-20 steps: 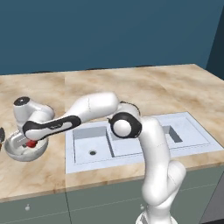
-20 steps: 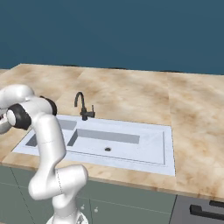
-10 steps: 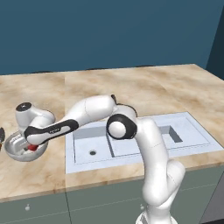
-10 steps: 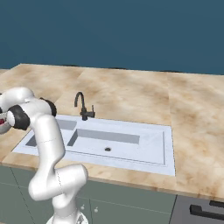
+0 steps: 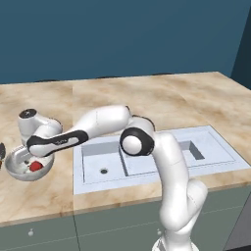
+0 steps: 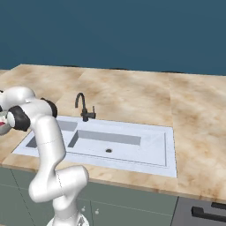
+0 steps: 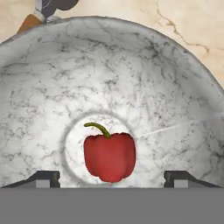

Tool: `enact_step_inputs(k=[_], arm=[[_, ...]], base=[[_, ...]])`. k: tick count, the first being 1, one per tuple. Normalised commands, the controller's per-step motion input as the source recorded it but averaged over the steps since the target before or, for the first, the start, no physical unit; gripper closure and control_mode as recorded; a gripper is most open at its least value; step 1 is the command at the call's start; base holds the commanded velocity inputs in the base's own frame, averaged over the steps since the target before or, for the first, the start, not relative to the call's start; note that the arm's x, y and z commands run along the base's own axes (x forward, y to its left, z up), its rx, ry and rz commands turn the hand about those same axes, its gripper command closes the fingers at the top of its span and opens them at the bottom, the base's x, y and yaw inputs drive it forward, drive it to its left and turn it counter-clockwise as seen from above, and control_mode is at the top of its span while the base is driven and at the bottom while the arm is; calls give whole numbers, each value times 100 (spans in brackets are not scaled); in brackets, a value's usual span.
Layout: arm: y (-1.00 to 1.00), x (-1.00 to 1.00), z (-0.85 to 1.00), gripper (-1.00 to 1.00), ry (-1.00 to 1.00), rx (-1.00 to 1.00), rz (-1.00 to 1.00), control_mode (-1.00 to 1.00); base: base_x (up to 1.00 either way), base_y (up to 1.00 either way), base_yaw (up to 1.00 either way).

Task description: Pick the bell pepper from the sink and place it in the bowl. Then pick the bowl and place it in the microwave. Then close the microwave door and press the start button.

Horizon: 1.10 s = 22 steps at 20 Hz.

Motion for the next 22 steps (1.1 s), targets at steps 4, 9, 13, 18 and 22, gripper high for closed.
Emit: enact_step_inputs(k=[4,9,13,18,22], arm=[[-2,-3,57,-100,0,7,-10,-100],[-56,-54,48,-100,0,15,-27,-100],[-72,-76,3,-100,0,13,-31,-100],[-70,-41,-9,-100,1,9,-28,-100],[-51,11,-22,-100,1,12,-14,-100]], base=[[0,0,0],[0,0,0],[0,0,0],[0,0,0],[0,0,0]])
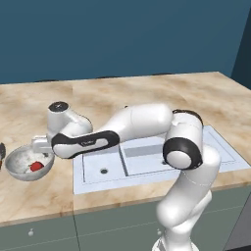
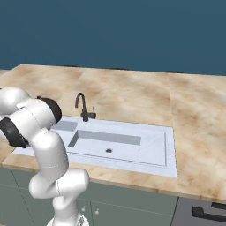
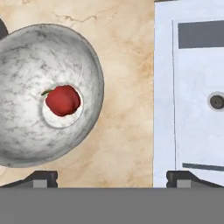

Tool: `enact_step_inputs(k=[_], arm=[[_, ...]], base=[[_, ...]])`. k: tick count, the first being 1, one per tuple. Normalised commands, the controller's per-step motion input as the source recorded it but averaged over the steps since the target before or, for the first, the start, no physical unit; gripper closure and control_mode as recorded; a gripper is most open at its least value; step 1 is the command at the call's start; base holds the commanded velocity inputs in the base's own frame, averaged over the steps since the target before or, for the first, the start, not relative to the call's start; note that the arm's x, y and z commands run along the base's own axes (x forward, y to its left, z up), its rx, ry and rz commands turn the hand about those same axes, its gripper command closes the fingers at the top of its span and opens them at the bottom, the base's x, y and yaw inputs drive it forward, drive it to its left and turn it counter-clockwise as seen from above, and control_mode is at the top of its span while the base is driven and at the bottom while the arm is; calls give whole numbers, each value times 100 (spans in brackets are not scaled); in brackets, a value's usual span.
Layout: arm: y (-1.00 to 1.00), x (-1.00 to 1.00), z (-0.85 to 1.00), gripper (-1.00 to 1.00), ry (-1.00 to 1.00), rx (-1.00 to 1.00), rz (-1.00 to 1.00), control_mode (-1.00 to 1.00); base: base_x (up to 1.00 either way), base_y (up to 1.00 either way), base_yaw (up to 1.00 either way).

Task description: Pick the bell pepper from the sink and place it in the bowl. Then pick the bowl and place it in the microwave. Then close the microwave door and press the start button.

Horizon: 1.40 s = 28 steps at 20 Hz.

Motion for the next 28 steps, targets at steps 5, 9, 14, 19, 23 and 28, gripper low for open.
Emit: enact_step_inputs(k=[5,9,14,19,23,28], arm=[[-2,19,0,-100,1,17,-1,-100],[9,21,0,-100,9,20,0,-100],[9,29,-8,-100,14,12,0,-100],[18,36,-25,-100,18,4,0,-100],[19,39,-24,-100,12,0,0,-100],[30,35,-9,-100,8,0,0,-100]], base=[[0,0,0],[0,0,0],[0,0,0],[0,0,0],[0,0,0],[0,0,0]])
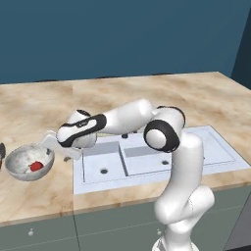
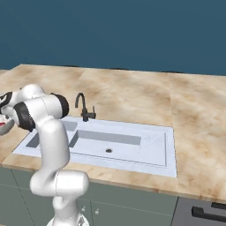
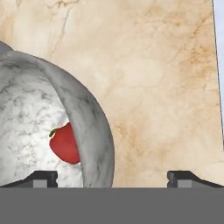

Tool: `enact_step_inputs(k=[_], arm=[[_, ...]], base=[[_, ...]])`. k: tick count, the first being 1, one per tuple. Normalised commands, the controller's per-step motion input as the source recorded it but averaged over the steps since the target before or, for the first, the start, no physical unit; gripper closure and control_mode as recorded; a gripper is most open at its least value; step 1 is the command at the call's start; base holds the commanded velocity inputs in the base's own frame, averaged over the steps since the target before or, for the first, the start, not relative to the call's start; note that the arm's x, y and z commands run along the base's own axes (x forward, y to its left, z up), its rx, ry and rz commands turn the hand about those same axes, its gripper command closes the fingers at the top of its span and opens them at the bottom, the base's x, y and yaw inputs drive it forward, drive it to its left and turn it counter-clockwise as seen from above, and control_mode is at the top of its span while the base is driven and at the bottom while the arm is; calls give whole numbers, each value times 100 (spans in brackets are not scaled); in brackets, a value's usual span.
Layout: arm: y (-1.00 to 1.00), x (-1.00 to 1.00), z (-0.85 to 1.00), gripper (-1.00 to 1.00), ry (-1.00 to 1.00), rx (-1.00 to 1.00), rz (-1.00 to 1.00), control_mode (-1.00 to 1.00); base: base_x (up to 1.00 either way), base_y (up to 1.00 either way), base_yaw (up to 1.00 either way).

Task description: Pick the bell pepper from the sink and place it in the bowl. Then pick the bowl and place it in the microwave. Then close the microwave door and press the start button.

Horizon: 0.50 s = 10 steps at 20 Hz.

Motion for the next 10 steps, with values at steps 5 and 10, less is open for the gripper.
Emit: enact_step_inputs(k=[5,10], arm=[[41,25,-6,-100,6,0,0,-100],[34,12,-29,-100,4,0,0,-100]], base=[[0,0,0],[0,0,0]])
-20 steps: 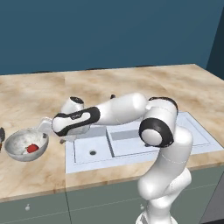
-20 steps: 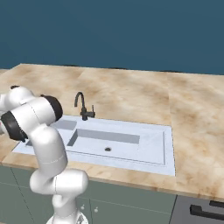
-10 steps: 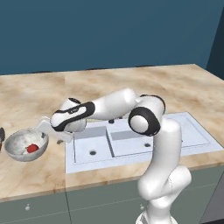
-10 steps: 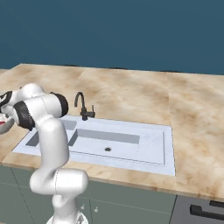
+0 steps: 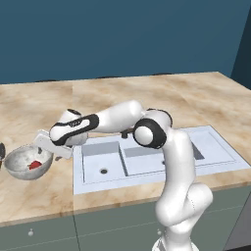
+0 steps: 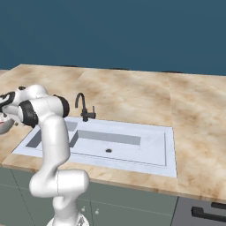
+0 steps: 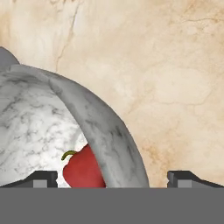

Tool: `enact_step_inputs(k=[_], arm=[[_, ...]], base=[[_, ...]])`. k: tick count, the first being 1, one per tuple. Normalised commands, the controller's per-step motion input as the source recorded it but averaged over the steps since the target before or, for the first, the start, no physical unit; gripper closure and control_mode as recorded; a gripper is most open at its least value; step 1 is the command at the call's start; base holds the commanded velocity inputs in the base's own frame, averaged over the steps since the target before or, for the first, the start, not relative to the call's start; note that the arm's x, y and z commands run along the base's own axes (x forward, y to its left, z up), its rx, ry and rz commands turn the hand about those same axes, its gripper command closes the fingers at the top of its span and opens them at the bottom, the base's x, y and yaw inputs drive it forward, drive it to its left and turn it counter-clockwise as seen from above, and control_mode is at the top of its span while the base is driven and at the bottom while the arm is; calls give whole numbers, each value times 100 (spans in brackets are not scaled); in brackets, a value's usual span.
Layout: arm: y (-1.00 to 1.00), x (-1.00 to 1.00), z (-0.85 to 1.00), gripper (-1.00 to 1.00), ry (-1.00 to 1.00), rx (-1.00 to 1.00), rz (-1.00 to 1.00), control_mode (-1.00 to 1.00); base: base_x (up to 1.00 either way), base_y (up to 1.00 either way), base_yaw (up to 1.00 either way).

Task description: Pick the bell pepper from the sink and place it in the bowl. Then pick the bowl and place it in the microwave. Then close the microwave door and press the start button.

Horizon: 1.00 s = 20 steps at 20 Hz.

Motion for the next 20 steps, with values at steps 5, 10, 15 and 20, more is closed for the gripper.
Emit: enact_step_inputs(k=[5,10,15,20], arm=[[16,-1,-28,-100,0,0,0,-100],[10,-16,-13,100,0,0,0,-100],[3,-29,-3,100,0,0,0,-100],[-2,-45,9,100,0,0,0,-100]], base=[[0,0,0],[0,0,0],[0,0,0],[0,0,0]])
